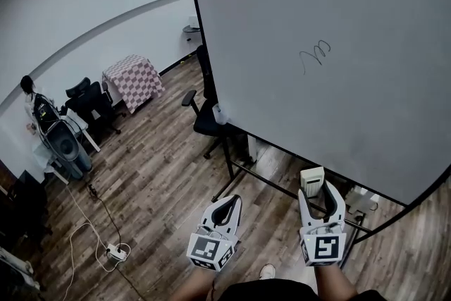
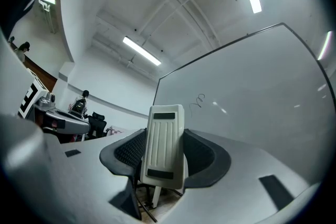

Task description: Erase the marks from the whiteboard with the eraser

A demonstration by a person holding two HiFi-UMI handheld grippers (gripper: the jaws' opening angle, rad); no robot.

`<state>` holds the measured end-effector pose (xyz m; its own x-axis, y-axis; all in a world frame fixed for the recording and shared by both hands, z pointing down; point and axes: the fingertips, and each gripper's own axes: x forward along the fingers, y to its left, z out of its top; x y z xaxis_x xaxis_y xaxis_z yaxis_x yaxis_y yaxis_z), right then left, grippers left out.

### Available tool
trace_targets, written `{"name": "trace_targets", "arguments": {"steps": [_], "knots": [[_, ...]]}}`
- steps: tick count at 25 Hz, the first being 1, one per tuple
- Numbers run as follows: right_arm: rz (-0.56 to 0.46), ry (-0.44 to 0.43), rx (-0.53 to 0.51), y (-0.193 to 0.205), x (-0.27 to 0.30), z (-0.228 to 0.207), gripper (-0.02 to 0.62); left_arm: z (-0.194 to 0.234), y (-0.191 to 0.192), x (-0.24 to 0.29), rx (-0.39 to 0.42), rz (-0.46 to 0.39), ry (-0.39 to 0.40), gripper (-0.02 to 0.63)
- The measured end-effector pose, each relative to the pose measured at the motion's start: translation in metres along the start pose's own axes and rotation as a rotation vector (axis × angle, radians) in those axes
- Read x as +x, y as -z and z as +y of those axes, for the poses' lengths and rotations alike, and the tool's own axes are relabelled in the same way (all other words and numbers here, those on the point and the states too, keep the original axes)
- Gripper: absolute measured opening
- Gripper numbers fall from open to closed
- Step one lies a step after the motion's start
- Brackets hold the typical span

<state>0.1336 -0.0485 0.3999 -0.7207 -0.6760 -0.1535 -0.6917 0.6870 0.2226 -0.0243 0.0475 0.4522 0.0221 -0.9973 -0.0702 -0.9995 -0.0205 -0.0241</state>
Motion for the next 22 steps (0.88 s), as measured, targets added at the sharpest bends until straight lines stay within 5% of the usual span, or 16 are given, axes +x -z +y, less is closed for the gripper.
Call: {"name": "trace_targets", "arguments": {"steps": [14,22], "knots": [[-0.005,0.066,-0.05,0.018,0.067,-0.063,0.247,0.021,0.013,0.099,-0.049,-0.008,0.055,0.018],[0.004,0.136,-0.08,0.027,0.113,-0.084,0.247,0.033,0.022,0.167,-0.05,-0.014,0.174,0.018]]}}
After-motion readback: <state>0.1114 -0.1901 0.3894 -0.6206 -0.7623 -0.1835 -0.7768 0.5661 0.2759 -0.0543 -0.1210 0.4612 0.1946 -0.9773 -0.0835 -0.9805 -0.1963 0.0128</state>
